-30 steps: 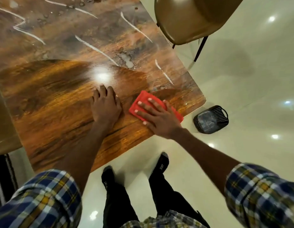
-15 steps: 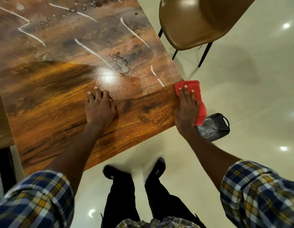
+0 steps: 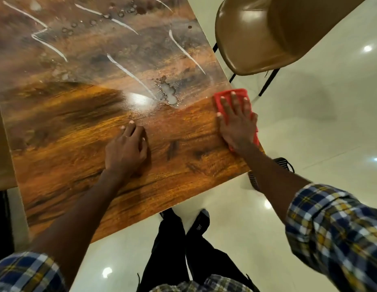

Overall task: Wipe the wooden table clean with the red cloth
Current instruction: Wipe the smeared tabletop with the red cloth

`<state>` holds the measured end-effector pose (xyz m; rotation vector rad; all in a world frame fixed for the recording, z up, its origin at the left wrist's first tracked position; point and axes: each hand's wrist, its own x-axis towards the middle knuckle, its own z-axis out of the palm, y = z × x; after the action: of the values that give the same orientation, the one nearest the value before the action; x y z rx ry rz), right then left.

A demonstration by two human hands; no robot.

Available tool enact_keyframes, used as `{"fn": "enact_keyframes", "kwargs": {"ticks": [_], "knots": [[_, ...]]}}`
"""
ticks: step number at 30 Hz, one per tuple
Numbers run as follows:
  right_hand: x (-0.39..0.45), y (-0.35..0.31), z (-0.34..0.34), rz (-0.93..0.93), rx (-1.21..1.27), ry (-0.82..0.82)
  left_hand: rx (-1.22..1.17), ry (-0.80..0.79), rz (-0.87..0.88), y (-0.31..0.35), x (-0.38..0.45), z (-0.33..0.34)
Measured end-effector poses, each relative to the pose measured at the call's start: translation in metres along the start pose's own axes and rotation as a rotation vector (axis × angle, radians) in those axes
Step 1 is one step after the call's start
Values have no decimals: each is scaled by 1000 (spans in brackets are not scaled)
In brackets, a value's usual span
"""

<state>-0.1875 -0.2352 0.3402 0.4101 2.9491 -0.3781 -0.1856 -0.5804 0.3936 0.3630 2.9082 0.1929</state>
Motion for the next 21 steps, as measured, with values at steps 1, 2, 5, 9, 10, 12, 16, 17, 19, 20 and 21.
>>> {"fn": "enact_keyframes", "kwargs": {"ticks": [1, 2, 5, 9, 10, 12, 16, 17, 19, 20, 21], "knots": [[1, 8, -4, 84, 58, 2, -15, -12, -17, -1, 0, -1], [-2, 8, -5, 128, 99, 10, -23, -22, -37, 0, -1, -3], [-20, -22, 2, 154, 86, 54, -40, -33, -59, 0, 1, -9], [-32, -98, 22, -42, 11, -31, -19, 0, -30, -5, 14, -23], [-34, -121, 27, -147, 3, -65, -7, 14, -32, -7, 18, -28], [-35, -164, 34, -364, -11, -120, -4, 38, -35, -14, 26, -31], [4, -167, 35, -492, -31, -104, 16, 75, -30, -47, 50, -27], [19, -152, 31, -435, -38, -94, 18, 81, -77, -59, 58, -26], [44, -111, 18, -232, -25, -66, 36, 86, -154, -78, 68, -25], [53, -91, 11, -123, -14, -49, 53, 86, -157, -85, 71, -25], [56, -75, 6, -36, 6, -36, 64, 83, -141, -88, 72, -25]]}}
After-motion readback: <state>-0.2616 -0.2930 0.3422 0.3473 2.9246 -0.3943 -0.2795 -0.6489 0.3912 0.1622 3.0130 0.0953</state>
